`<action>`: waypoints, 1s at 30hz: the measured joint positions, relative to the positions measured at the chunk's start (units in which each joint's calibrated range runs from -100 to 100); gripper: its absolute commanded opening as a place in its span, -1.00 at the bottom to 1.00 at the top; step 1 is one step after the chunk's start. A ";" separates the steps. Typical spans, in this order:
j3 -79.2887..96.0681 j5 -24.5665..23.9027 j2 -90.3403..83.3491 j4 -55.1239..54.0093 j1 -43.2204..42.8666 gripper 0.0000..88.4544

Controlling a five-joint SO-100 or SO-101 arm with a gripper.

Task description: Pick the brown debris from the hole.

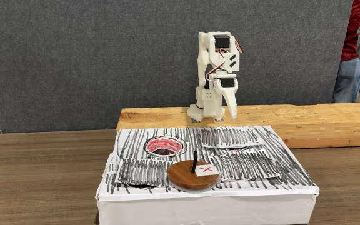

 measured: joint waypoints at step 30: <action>0.00 -7.72 0.00 -2.56 12.86 -0.09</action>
